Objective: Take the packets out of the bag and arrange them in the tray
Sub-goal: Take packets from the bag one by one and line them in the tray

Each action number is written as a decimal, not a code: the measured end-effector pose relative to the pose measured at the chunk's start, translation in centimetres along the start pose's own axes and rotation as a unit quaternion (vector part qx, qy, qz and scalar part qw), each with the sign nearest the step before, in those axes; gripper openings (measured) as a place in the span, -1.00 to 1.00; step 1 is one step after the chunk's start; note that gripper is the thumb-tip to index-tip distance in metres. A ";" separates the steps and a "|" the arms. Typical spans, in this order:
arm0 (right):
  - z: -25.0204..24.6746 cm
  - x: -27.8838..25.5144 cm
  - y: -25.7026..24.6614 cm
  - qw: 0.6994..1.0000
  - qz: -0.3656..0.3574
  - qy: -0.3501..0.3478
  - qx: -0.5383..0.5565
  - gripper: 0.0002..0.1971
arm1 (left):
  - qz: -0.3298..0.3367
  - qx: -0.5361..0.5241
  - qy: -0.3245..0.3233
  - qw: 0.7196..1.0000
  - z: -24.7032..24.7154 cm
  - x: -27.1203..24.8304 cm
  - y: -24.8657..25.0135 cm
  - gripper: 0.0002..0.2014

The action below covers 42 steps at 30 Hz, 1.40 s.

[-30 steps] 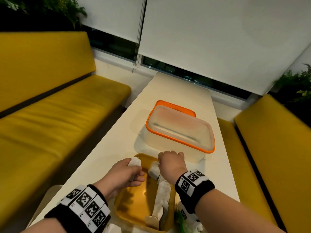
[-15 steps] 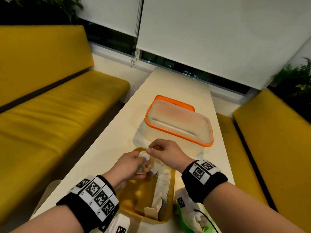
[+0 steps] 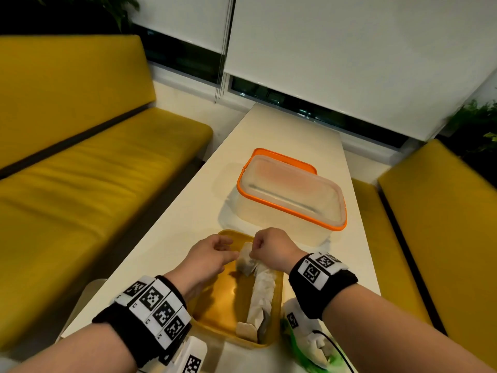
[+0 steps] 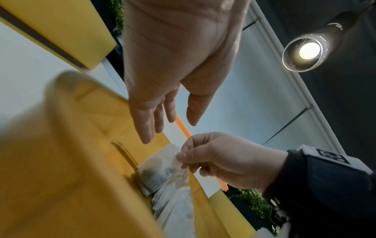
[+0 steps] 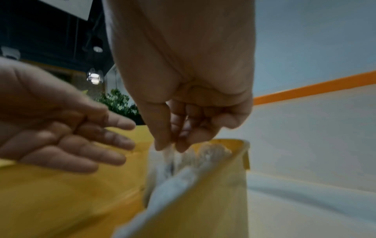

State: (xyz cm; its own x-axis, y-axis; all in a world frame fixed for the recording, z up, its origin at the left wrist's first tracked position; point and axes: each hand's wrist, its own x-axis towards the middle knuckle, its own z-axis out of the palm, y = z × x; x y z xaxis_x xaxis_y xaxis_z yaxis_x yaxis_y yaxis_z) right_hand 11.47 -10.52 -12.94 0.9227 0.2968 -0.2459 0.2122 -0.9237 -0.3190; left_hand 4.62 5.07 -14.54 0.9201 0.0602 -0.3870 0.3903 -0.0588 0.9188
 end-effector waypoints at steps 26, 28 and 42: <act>-12.6 -13.5 1.8 0.946 0.029 0.282 0.157 -0.92 | -0.038 0.072 -0.143 0.986 -0.1 0.5 0.9 -0.80; -10.9 -15.1 4.3 0.951 0.085 0.256 0.153 -0.94 | -0.031 0.072 -0.138 0.987 0.0 0.4 1.1 -0.79; -1.3 -16.0 7.0 0.933 0.217 0.217 0.188 -0.91 | -0.118 0.171 -0.258 0.943 3.9 -4.0 0.3 -0.77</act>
State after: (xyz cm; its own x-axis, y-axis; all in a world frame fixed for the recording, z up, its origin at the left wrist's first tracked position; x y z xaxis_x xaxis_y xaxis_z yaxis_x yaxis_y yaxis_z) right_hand -1.37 -22.09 -10.04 0.9560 -0.2874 -0.0595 -0.2653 -0.7595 -0.5940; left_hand 1.21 0.95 -13.07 0.6651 -0.3769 -0.6447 0.4922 -0.4281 0.7580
